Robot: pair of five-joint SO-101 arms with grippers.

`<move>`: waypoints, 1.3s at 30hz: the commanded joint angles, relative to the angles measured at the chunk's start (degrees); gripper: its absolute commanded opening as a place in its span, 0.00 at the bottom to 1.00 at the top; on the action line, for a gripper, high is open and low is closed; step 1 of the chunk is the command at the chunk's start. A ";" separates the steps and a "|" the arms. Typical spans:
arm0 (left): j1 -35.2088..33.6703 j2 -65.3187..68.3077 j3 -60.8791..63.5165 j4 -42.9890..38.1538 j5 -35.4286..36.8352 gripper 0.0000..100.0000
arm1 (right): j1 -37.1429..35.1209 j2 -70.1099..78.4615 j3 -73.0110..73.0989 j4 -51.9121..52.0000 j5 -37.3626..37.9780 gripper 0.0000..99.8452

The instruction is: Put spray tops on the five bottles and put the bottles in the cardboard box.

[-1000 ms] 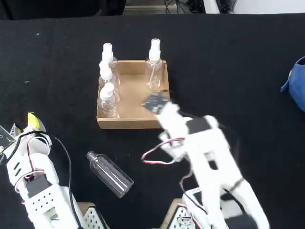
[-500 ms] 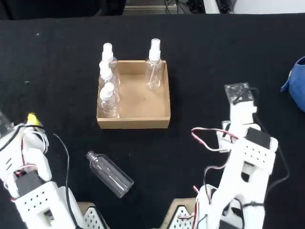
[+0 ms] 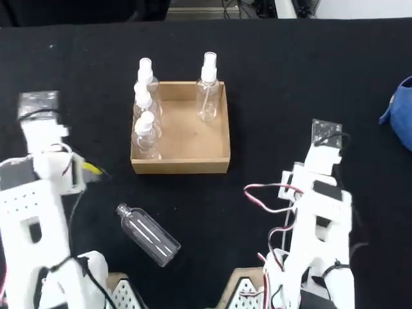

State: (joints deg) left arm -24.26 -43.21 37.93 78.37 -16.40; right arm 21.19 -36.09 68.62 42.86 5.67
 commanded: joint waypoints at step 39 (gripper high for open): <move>53.32 4.22 14.64 7.82 47.82 0.20 | -1.14 -0.13 3.82 -8.26 -0.53 0.02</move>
State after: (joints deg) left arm 27.87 -39.16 50.42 89.71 29.76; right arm 20.84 -36.09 72.57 36.09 5.49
